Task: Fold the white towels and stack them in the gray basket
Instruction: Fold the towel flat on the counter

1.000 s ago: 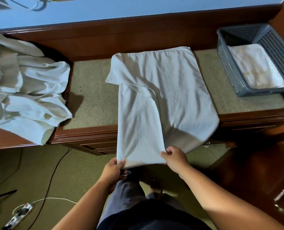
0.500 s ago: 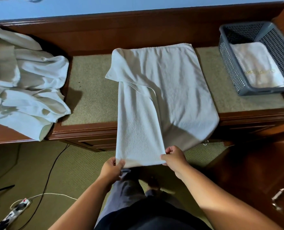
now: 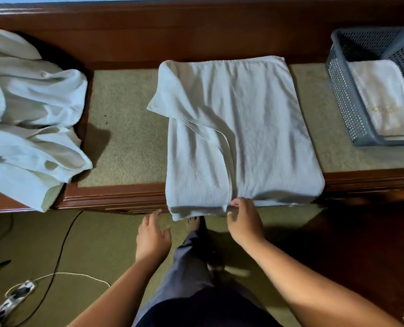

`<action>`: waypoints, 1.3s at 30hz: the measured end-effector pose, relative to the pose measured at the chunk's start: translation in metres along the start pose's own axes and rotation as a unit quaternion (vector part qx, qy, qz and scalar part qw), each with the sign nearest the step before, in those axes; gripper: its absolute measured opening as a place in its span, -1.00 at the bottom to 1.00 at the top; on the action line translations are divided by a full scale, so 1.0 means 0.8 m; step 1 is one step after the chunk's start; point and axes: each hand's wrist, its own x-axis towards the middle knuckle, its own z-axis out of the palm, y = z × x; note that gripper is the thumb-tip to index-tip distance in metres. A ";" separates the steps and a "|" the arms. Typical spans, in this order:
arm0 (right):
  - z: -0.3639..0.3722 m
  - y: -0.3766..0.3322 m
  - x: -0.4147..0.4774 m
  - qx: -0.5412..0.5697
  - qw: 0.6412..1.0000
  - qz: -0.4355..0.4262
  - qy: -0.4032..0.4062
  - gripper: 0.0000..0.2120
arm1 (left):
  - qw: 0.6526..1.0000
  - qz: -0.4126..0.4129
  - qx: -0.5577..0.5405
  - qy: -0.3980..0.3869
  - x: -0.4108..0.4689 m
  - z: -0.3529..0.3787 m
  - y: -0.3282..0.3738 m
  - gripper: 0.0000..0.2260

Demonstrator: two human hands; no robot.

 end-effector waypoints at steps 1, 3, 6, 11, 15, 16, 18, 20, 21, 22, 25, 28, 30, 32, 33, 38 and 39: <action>0.001 -0.007 0.014 -0.022 0.999 -0.040 0.018 -0.78 | 1.000 0.022 0.001 0.020 0.011 -0.006 0.007 -0.52; 0.001 -0.023 0.036 -0.060 0.993 -0.092 0.040 -0.69 | 0.997 0.065 -0.004 0.051 0.027 -0.016 0.022 -0.56; 0.006 -0.052 0.084 -0.096 0.988 -0.101 0.059 -0.46 | 0.994 0.085 -0.038 0.051 0.069 -0.033 0.046 -0.61; 0.015 -0.090 0.171 -0.141 0.987 -0.031 0.066 -0.12 | 0.990 0.048 -0.132 0.011 0.147 -0.058 0.097 -0.60; 0.000 -0.108 0.239 -0.149 0.986 -0.001 0.075 -0.10 | 0.979 -0.032 -0.196 -0.035 0.208 -0.075 0.142 -0.56; -0.005 -0.115 0.257 -0.144 0.987 -0.002 0.074 -0.11 | 0.972 -0.055 -0.223 -0.040 0.224 -0.079 0.151 -0.59; -0.014 -0.130 0.289 -0.139 0.987 -0.026 0.075 -0.16 | 0.951 -0.102 -0.288 -0.044 0.251 -0.085 0.164 -0.64; -0.025 -0.150 0.323 -0.157 0.983 -0.063 0.071 -0.19 | 0.924 -0.137 -0.353 -0.060 0.278 -0.090 0.175 -0.69; -0.030 -0.160 0.340 -0.167 0.980 -0.079 0.068 -0.20 | 0.909 -0.149 -0.383 -0.065 0.291 -0.092 0.181 -0.70; -0.034 -0.168 0.356 -0.173 0.979 -0.091 0.062 -0.22 | 0.896 -0.159 -0.408 -0.067 0.302 -0.095 0.187 -0.70; -0.038 -0.192 0.409 -0.099 0.990 -0.085 0.049 -0.34 | 0.868 -0.169 -0.462 -0.062 0.339 -0.102 0.203 -0.61; -0.044 -0.220 0.471 0.036 0.996 -0.011 0.077 -0.56 | 0.856 -0.162 -0.487 -0.065 0.386 -0.108 0.222 -0.52; -0.053 -0.230 0.521 0.086 0.990 0.044 0.101 -0.65 | 0.859 -0.150 -0.484 -0.066 0.422 -0.114 0.236 -0.55; -0.063 -0.234 0.567 0.098 0.989 0.081 0.075 -0.70 | 0.857 -0.143 -0.490 -0.072 0.453 -0.124 0.254 -0.56; -0.069 -0.234 0.585 0.104 0.989 0.087 0.056 -0.70 | 0.853 -0.137 -0.499 -0.075 0.466 -0.130 0.266 -0.56; -0.086 -0.237 0.636 0.144 0.987 0.076 0.004 -0.71 | 0.843 -0.132 -0.510 -0.105 0.540 -0.154 0.312 -0.56; -0.088 -0.237 0.640 0.138 0.988 0.069 -0.004 -0.72 | 0.855 -0.123 -0.492 -0.108 0.552 -0.157 0.319 -0.59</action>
